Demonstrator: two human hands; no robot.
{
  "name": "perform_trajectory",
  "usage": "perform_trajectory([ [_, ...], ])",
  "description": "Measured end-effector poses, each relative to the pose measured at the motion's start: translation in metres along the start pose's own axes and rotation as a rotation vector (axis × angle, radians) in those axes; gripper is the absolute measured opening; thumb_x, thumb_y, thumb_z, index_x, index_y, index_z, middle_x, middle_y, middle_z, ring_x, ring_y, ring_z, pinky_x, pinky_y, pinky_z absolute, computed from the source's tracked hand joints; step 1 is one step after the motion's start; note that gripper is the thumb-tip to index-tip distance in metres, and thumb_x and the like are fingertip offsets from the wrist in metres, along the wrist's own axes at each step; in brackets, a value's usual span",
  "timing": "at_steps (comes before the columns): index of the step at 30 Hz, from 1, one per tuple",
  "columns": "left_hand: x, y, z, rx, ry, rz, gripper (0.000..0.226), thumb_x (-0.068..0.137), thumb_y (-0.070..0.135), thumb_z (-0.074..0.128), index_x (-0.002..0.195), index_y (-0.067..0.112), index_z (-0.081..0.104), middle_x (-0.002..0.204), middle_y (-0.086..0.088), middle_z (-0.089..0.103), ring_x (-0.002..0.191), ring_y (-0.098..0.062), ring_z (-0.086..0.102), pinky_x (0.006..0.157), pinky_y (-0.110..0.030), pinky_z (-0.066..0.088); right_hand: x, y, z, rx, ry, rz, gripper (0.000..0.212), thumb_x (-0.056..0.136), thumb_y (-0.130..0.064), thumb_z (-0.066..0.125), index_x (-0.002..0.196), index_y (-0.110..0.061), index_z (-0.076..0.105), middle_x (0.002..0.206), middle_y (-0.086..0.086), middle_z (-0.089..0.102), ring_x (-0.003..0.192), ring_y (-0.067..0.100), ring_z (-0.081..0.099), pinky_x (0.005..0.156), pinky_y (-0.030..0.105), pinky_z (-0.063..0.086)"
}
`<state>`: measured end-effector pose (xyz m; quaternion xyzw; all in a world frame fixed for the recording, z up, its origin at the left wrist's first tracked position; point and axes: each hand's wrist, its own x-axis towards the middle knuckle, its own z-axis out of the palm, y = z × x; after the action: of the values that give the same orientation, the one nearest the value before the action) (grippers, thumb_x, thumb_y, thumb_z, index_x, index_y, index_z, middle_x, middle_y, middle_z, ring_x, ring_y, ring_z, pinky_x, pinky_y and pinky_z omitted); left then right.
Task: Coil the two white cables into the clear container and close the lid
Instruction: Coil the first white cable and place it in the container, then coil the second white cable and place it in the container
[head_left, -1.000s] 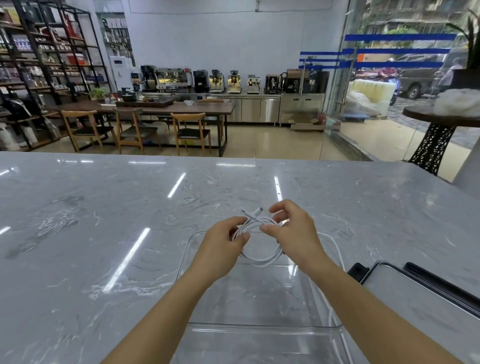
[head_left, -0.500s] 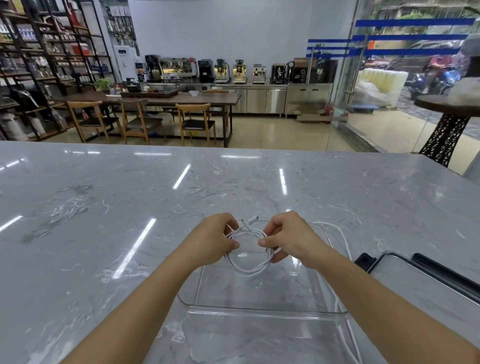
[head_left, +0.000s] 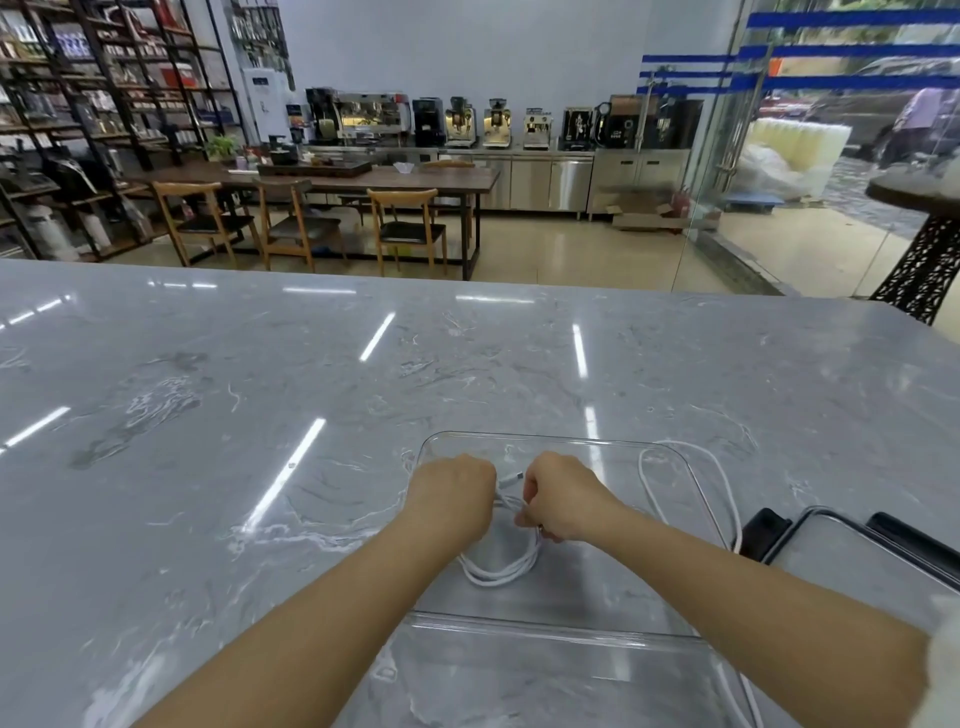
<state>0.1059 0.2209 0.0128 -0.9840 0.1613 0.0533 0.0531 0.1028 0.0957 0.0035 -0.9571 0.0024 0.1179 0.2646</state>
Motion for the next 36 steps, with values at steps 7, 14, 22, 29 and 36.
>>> perform_trajectory([
  [7,0.006,0.001,0.013,0.095,-0.086,0.046,0.027,0.087,0.008,0.049,0.113,0.006,0.054,0.12,-0.013,0.059,0.108,-0.031,0.058,0.082,-0.035,0.046,0.005,0.008,0.01,-0.186,-0.025,0.014,0.01,0.08,-0.017,0.061,0.085,-0.011,0.054,0.101,0.014,0.062,0.085,0.029,0.058,0.066,0.03,0.043],
  [14,0.008,0.001,0.006,0.095,-0.096,0.028,0.026,0.088,0.018,0.049,0.112,0.009,0.053,0.119,-0.011,0.059,0.106,-0.028,0.058,0.078,-0.033,0.044,-0.003,0.009,0.0,-0.305,0.011,-0.086,0.031,0.084,-0.037,0.057,0.106,-0.015,0.054,0.111,0.01,0.059,0.095,0.029,0.056,0.07,0.033,0.039],
  [22,-0.001,0.035,-0.057,-0.077,0.306,0.114,0.035,0.091,0.036,0.048,0.116,0.011,0.046,0.111,-0.009,0.059,0.097,-0.029,0.058,0.066,-0.033,0.036,-0.043,0.023,-0.05,-0.288,0.371,-0.242,0.038,0.088,-0.039,0.052,0.119,-0.019,0.048,0.11,0.006,0.063,0.094,0.028,0.059,0.071,0.034,0.044],
  [29,-0.019,0.112,-0.08,-0.296,0.581,0.319,0.033,0.091,0.036,0.046,0.114,0.013,0.051,0.107,-0.007,0.062,0.093,-0.026,0.057,0.066,-0.032,0.037,-0.096,0.077,-0.088,-0.235,0.623,-0.147,0.035,0.089,-0.035,0.05,0.12,-0.018,0.049,0.11,0.002,0.062,0.088,0.024,0.059,0.068,0.033,0.043],
  [36,-0.051,0.177,-0.054,-0.268,0.567,0.545,0.028,0.09,0.027,0.044,0.112,0.013,0.053,0.1,-0.006,0.062,0.091,-0.026,0.057,0.066,-0.029,0.028,-0.152,0.134,-0.08,-0.21,0.606,-0.022,0.023,0.086,-0.027,0.054,0.107,-0.018,0.056,0.097,-0.002,0.064,0.077,0.018,0.052,0.062,0.028,0.034],
])
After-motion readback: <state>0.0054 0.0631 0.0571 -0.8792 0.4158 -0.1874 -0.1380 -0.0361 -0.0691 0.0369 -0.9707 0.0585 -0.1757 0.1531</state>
